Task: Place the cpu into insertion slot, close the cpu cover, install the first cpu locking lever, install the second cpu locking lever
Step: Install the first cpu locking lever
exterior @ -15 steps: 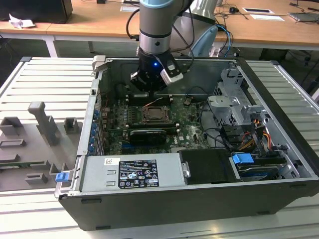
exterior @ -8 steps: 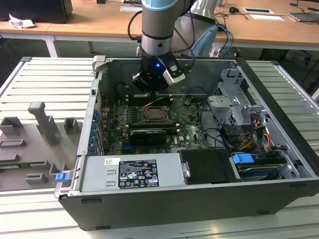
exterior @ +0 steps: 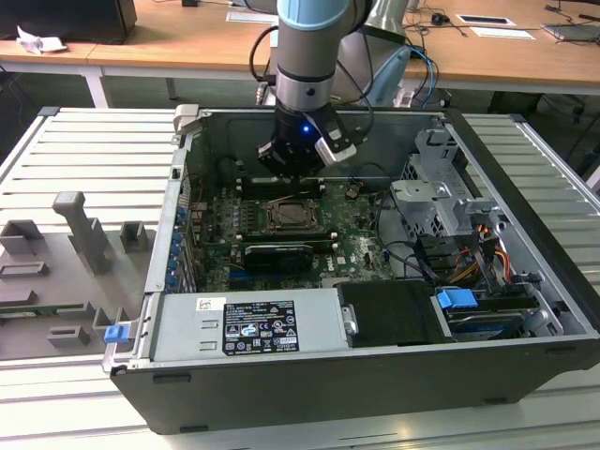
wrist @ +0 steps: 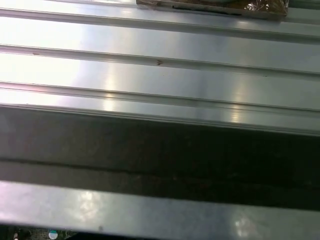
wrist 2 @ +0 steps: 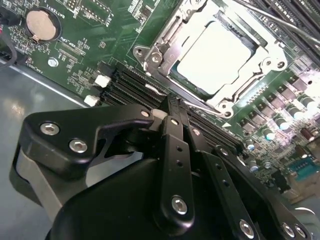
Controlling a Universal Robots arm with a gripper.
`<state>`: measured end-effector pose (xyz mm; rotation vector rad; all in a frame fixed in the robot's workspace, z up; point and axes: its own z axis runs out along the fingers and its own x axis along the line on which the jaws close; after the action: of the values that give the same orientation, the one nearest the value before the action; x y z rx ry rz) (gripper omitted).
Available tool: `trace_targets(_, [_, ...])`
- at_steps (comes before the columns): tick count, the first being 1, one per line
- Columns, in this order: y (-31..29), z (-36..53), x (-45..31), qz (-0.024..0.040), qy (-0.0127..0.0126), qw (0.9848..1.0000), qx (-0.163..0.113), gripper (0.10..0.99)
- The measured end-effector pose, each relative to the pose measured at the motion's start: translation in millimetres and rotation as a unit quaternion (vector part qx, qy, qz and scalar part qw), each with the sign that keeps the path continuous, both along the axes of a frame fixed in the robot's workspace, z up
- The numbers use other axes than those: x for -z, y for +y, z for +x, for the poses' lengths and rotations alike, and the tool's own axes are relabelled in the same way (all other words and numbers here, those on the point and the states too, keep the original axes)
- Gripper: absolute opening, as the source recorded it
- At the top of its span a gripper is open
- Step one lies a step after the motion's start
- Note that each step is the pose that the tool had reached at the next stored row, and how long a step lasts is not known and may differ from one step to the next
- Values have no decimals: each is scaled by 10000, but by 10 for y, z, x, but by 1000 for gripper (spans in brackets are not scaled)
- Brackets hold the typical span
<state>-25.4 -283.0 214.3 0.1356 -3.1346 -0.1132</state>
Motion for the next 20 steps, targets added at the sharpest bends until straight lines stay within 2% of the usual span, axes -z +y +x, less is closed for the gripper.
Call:
trace_targets(12, [0,89,68,15,-7,10000,37,106])
trace_targets(20, [0,95,113,16,-14,10000,53,106])
